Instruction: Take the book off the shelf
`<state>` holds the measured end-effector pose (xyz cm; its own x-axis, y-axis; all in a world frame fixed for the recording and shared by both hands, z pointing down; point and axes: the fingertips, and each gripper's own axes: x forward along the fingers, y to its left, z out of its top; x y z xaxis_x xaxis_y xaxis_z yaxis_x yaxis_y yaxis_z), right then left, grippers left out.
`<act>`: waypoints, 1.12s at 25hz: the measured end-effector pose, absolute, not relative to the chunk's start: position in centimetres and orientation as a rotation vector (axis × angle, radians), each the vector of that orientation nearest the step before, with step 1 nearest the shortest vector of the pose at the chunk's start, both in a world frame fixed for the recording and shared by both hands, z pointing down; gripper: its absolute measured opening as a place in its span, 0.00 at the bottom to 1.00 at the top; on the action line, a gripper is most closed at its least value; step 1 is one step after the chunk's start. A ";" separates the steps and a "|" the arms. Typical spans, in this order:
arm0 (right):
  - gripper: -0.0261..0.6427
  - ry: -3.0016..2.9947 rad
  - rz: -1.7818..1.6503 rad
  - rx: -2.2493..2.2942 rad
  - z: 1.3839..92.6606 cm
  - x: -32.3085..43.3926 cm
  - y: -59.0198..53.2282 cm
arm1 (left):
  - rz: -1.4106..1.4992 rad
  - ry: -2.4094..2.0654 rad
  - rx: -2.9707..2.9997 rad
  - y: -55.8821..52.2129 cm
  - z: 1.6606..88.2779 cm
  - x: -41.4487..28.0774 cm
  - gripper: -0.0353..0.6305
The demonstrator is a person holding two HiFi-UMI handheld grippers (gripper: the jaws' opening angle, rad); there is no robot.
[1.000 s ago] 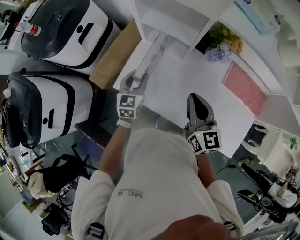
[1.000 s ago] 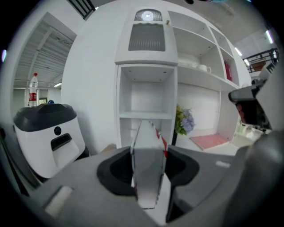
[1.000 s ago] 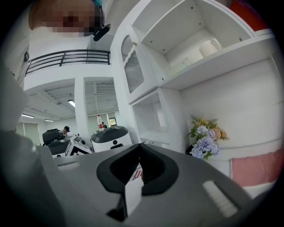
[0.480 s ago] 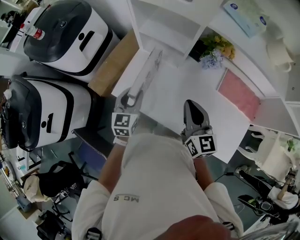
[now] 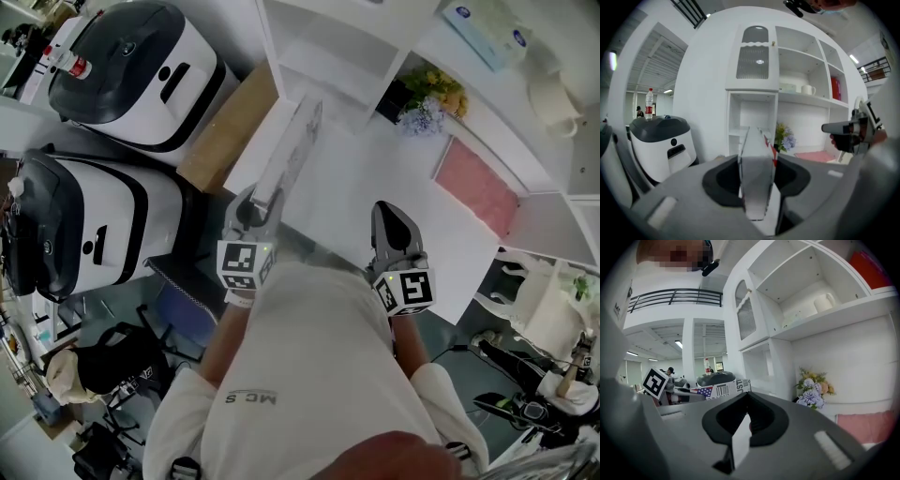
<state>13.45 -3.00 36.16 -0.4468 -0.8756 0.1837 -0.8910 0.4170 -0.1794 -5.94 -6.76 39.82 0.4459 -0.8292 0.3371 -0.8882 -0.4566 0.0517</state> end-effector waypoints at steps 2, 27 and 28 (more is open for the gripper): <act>0.04 -2.591 0.379 1.620 36.2 13.5 -2.9 | 0.375 -1.492 2.480 -6.6 39.2 -5.7 0.30; 0.04 -2.574 0.316 1.584 35.9 12.3 -2.8 | 0.341 -1.481 2.529 -5.3 36.4 -4.2 0.30; 0.04 -2.573 0.319 1.584 35.9 12.3 -2.8 | 0.345 -1.480 2.529 -5.3 36.4 -4.2 0.30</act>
<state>12.33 -2.76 35.88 -0.4527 -0.8697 0.1965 -0.8914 0.4361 -0.1233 -4.18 -5.31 36.41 0.4744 -0.8297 0.2941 -0.8742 -0.4832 0.0468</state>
